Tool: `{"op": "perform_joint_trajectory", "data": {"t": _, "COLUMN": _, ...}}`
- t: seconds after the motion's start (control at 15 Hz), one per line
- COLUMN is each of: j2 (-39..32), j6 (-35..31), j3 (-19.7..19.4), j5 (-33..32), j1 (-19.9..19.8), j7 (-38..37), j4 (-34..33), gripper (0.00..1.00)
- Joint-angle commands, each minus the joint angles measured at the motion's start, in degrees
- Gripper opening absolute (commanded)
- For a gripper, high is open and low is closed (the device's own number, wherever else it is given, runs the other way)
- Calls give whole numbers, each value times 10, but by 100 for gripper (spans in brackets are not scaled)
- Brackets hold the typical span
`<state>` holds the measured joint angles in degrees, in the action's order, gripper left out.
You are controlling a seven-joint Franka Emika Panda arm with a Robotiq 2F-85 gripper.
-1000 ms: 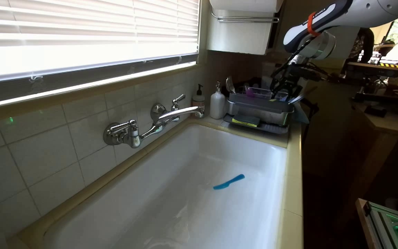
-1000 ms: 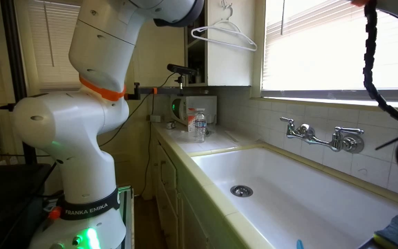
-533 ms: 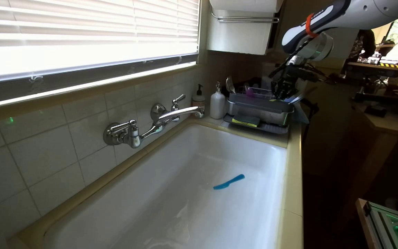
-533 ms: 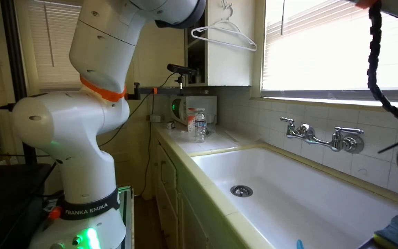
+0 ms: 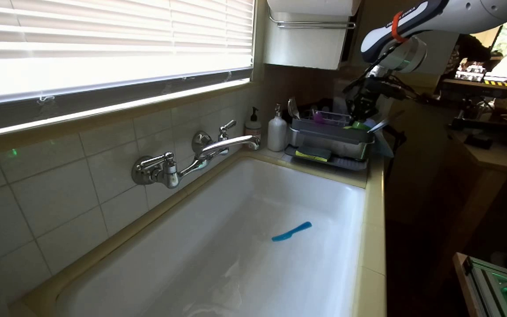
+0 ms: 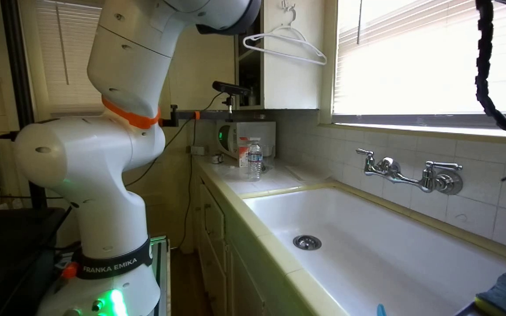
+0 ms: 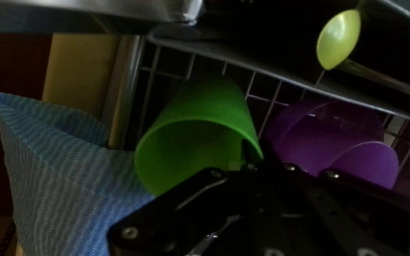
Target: Move the green cup from the right side of the table to the left side
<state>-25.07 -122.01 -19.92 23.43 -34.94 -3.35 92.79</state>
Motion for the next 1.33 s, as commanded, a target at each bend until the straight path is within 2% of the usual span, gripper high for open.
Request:
{"op": "perform_joint_trajectory", "data": {"t": 0.0, "j2": 9, "j6": 6, "j3": 10, "j5": 7, "j1": -13, "j7": 6, "j4": -6, "gripper": 1}}
{"op": "perform_joint_trajectory", "data": {"t": 0.8, "j2": 65, "j6": -18, "j3": 15, "j5": -4, "j1": -2, "j7": 56, "j4": 9, "gripper": 1}}
{"op": "perform_joint_trajectory", "data": {"t": 1.27, "j2": 121, "j6": -63, "j3": 14, "j5": -30, "j1": 18, "j7": 122, "j4": 64, "gripper": 1}}
